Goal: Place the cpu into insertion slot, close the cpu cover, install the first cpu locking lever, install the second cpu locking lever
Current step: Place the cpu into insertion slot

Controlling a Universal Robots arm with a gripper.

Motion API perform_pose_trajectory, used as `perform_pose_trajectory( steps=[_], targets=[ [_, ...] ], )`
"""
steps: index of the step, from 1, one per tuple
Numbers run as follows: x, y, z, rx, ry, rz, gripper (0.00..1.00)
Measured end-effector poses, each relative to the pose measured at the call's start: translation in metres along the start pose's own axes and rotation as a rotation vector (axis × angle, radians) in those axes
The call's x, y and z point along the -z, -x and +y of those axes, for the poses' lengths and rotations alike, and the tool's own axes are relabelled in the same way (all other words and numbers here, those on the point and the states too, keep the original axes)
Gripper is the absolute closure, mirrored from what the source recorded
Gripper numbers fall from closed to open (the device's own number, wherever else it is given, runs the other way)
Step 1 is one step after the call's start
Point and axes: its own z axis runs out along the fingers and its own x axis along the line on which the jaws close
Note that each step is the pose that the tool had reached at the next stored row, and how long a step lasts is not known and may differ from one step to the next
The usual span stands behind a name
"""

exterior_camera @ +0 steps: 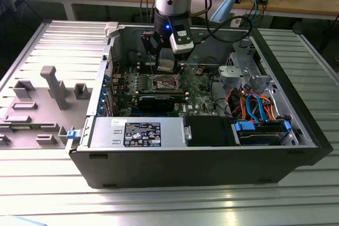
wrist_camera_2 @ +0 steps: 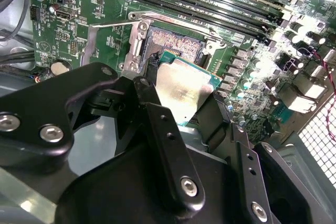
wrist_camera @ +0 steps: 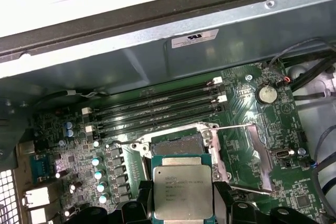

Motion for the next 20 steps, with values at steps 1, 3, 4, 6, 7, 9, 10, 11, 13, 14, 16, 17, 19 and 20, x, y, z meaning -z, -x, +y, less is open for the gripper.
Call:
perform_pose_trajectory(
  steps=[1, 3, 4, 6, 7, 9, 10, 11, 13, 14, 16, 17, 19, 20],
  targets=[
    [0.0, 0.0, 0.0, -0.001, 0.0, -0.0001, 0.45],
    [0.0, 0.0, 0.0, -0.005, 0.0001, -0.0003, 0.45],
    [-0.0001, 0.0, 0.0, -0.007, 0.0002, -0.0004, 0.45],
    [-0.0001, 0.0, 0.0, -0.012, 0.0003, -0.0007, 0.45],
    [0.0, 0.0, 0.0, -0.013, 0.0003, -0.0008, 0.45],
    [-0.0001, 0.0, 0.0, -0.017, 0.0003, -0.001, 0.45],
    [-0.0001, 0.0, 0.0, -0.019, 0.0004, -0.0012, 0.45],
    [-0.0001, 0.0, 0.0, -0.022, 0.0005, -0.0014, 0.45],
    [-0.0001, 0.0, 0.0, -0.025, 0.0005, -0.0016, 0.45],
    [-0.0001, 0.0, 0.0, -0.027, 0.0006, -0.0017, 0.45],
    [-0.0001, 0.0, 0.0, -0.031, 0.0006, -0.002, 0.45],
    [-0.0001, 0.0, 0.0, -0.033, 0.0006, -0.0021, 0.45],
    [-0.0001, 0.0, 0.0, -0.036, 0.0007, -0.0022, 0.45],
    [-0.0001, 0.0, 0.0, -0.037, 0.0007, -0.0023, 0.45]
  ],
)
